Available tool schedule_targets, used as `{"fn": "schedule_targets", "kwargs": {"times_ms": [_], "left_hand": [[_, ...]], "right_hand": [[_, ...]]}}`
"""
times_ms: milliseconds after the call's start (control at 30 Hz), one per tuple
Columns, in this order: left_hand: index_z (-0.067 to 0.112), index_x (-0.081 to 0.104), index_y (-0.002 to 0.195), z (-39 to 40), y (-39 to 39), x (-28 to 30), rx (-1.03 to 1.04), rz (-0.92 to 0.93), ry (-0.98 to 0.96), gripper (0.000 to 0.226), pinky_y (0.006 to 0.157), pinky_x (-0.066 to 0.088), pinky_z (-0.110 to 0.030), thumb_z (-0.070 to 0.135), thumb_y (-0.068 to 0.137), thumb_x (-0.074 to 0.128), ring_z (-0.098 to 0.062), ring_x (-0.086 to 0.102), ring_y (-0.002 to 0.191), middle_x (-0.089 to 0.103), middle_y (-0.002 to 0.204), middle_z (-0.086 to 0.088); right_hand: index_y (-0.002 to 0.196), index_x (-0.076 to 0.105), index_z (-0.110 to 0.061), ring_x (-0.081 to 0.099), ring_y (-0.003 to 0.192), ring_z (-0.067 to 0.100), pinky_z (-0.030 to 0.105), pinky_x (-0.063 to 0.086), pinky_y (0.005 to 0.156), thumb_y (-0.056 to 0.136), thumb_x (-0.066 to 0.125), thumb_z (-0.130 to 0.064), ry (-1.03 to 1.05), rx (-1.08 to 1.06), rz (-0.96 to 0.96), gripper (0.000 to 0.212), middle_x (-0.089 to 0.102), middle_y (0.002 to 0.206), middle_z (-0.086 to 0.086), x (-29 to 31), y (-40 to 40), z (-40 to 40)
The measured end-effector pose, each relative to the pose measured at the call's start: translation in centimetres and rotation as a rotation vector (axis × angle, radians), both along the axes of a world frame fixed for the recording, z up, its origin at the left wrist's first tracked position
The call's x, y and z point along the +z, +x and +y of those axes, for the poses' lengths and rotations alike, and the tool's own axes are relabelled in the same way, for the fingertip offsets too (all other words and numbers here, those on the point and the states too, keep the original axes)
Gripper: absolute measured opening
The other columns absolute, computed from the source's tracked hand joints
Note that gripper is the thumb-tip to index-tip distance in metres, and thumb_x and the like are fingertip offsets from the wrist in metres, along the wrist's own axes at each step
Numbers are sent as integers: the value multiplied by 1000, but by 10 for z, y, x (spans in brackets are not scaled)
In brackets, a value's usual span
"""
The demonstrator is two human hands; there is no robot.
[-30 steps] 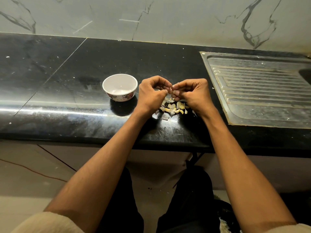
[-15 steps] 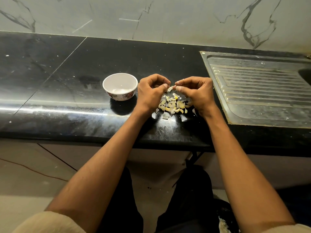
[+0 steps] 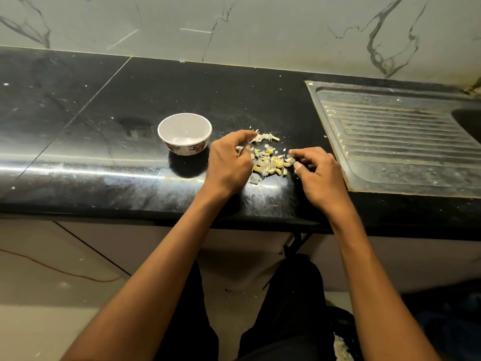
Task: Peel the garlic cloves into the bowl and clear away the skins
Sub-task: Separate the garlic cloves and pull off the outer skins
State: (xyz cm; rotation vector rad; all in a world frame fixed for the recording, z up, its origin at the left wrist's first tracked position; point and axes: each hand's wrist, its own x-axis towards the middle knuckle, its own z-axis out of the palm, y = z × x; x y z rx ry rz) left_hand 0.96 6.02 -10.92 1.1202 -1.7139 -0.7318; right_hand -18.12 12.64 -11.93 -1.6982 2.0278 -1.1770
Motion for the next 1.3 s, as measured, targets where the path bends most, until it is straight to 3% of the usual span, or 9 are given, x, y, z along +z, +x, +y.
{"fn": "schedule_targets", "kwargs": {"times_ms": [67, 167, 300, 467, 633, 767, 933, 1133, 1300], "left_hand": [[12, 71, 128, 5, 3, 0, -34, 8, 37, 38, 98, 48, -10, 0, 96, 54, -3, 65, 114, 72, 123, 3], [8, 71, 127, 8, 7, 1, -138, 148, 99, 44, 107, 50, -28, -5, 91, 49, -6, 66, 118, 73, 124, -2], [9, 72, 124, 17, 13, 5, -118, 225, 82, 40, 107, 51, -29, -1, 91, 53, -8, 65, 120, 73, 123, -1], [13, 68, 132, 37, 22, -1, 22, 1, -18, 45, 101, 37, -1, -5, 92, 57, -4, 58, 122, 68, 132, -1], [12, 60, 142, 43, 21, -1, -58, -160, 67, 51, 105, 35, -11, -2, 93, 58, -16, 56, 132, 62, 142, -6], [16, 54, 148, 37, 16, 1, -124, -229, 125, 58, 112, 21, -11, -1, 93, 58, -18, 37, 149, 45, 158, -10], [16, 50, 151, 31, 17, 3, -158, -156, 170, 67, 101, 14, 8, -9, 89, 55, -13, 29, 151, 38, 162, -10], [13, 51, 149, 31, 21, 4, -178, -78, 173, 63, 104, 22, 4, -11, 91, 56, 5, 37, 137, 48, 152, 0], [13, 52, 149, 31, 19, 2, -149, -98, 150, 63, 104, 17, 6, -4, 89, 65, -14, 32, 150, 41, 160, -11]], "right_hand": [[122, 74, -22, 58, 106, 16, 29, 49, 97, 98, 65, -10, 17, 72, -1, 28, 68, 117, -8, 5, 3, 3], [125, 73, -28, 60, 103, 4, 13, 45, 95, 97, 67, -9, 43, 179, -63, 35, 69, 119, -8, 8, 6, 6], [115, 76, -26, 68, 102, 13, 27, 55, 90, 88, 73, 0, -150, 120, -204, 38, 74, 114, -9, 7, 4, 12], [112, 78, -20, 65, 88, 9, 22, 53, 78, 83, 83, -10, -103, -38, -81, 32, 70, 106, -6, 0, 7, 18], [109, 79, -18, 63, 80, 7, 15, 48, 75, 87, 79, -5, -22, -32, 16, 25, 66, 101, -1, -1, 16, 11], [105, 80, -13, 65, 83, 12, 17, 51, 75, 86, 73, 7, -28, -12, 33, 29, 71, 96, 2, 2, 23, -1], [102, 80, -11, 66, 83, 11, 27, 57, 83, 84, 74, 5, -33, 30, -19, 25, 73, 92, 1, 8, 39, -18], [102, 80, -15, 69, 84, 9, 18, 56, 80, 83, 73, 3, -78, 26, -71, 28, 73, 93, -2, 4, 43, -23], [104, 79, -18, 62, 77, 8, 20, 53, 78, 84, 77, -6, -50, 46, -24, 24, 67, 94, -1, 3, 41, -23]]}}
